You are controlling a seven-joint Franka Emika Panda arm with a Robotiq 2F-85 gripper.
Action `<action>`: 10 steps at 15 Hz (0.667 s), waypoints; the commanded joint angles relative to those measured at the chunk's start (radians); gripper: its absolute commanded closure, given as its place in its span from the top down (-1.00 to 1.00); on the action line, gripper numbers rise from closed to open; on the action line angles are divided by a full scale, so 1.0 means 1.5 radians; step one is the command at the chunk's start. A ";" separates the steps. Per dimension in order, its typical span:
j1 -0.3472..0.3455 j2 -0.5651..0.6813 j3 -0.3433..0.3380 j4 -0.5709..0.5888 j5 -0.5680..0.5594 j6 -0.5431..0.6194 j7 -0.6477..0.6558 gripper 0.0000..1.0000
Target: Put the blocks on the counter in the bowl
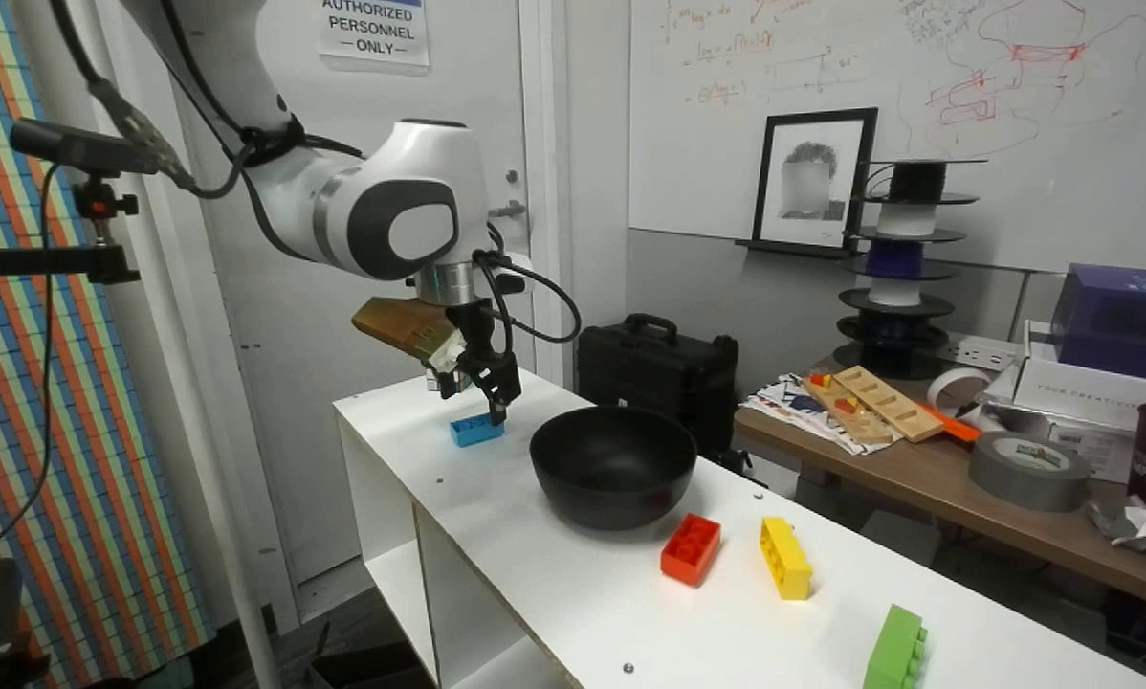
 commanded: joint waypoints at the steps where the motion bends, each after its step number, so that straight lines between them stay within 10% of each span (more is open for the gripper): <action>1: 0.039 0.083 0.002 0.113 -0.019 -0.025 0.031 1.00; 9: 0.136 0.092 -0.077 0.120 -0.059 -0.035 0.160 1.00; 10: 0.150 0.088 -0.090 0.115 -0.070 -0.031 0.177 0.50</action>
